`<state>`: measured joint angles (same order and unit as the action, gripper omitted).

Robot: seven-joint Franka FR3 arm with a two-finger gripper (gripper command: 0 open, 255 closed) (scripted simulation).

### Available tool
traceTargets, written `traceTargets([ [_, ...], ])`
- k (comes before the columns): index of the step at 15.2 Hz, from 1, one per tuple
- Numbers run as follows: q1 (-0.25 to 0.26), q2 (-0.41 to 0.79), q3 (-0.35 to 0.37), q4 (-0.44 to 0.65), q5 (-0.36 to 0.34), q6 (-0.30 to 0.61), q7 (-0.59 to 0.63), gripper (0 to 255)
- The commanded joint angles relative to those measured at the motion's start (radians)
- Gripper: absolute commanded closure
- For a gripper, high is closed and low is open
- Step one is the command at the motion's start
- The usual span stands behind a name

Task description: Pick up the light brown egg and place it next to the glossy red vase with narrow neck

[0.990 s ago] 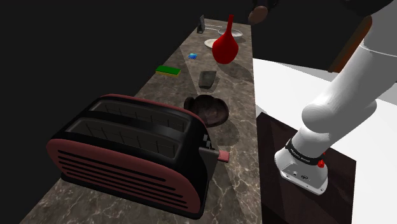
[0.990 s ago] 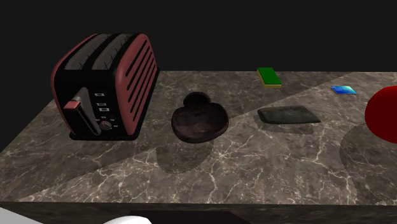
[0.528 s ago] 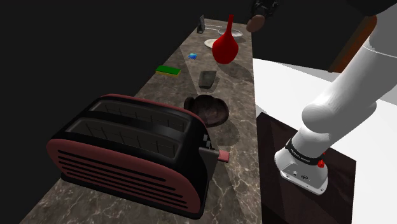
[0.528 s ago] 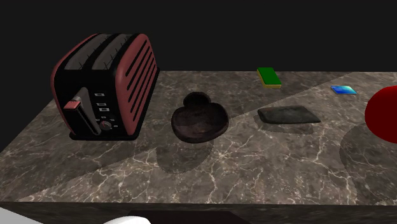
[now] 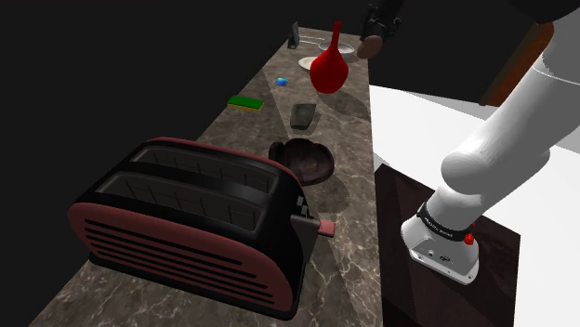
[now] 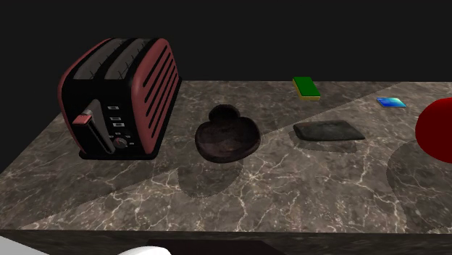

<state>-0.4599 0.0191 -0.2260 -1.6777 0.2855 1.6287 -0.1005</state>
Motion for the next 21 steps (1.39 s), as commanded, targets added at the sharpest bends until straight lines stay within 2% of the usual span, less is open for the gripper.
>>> traceTargets([
  [1, 0.002, -0.006, 0.002, -0.036, 0.0, 0.031, -0.004, 255],
  [21, 0.007, 0.02, 0.007, -0.27, 0.023, 0.282, -0.074, 255],
])
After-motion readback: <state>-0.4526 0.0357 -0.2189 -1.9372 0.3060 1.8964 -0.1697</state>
